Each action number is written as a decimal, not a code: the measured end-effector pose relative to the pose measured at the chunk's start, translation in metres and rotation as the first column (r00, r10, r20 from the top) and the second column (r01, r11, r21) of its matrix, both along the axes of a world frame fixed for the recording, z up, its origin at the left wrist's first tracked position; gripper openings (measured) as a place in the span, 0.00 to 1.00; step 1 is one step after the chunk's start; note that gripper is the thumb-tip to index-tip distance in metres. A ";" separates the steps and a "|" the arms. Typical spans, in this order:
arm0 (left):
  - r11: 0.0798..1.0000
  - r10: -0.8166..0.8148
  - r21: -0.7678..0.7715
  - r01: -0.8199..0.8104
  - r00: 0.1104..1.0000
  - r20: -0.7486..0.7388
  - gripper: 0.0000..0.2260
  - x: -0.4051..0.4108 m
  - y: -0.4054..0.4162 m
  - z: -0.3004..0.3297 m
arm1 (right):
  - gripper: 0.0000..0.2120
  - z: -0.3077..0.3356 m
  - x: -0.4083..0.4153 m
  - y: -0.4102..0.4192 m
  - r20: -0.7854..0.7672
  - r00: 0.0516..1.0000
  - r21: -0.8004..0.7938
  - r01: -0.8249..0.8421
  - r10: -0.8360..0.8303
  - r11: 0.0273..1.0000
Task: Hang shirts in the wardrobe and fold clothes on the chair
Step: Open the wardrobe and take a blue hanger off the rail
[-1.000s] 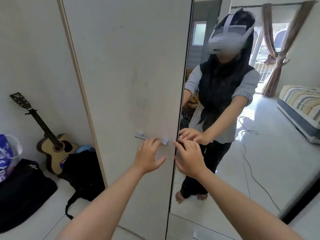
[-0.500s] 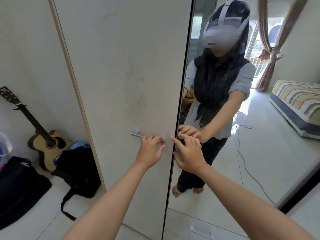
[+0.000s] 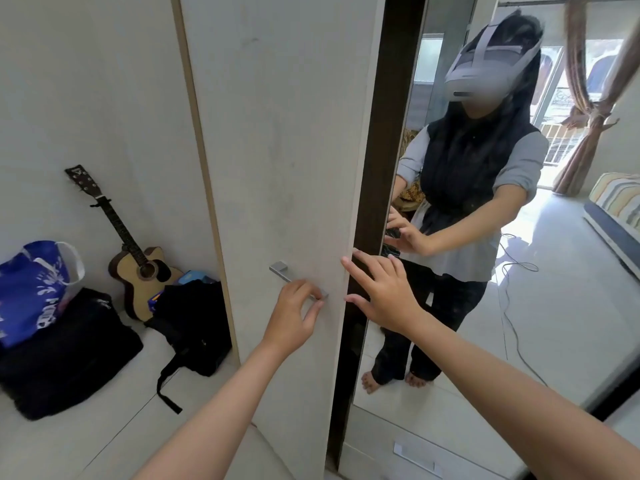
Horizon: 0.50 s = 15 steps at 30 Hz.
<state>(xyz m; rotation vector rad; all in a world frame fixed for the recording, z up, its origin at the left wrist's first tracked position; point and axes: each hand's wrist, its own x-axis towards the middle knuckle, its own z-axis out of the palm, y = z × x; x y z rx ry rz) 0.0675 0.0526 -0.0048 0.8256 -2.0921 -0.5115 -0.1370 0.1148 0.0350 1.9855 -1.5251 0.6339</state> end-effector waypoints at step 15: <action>0.986 0.093 -0.156 -0.059 0.971 0.218 0.28 0.058 0.056 -0.011 | 0.49 0.009 0.030 0.000 0.025 0.997 0.015 -0.067 0.067 0.998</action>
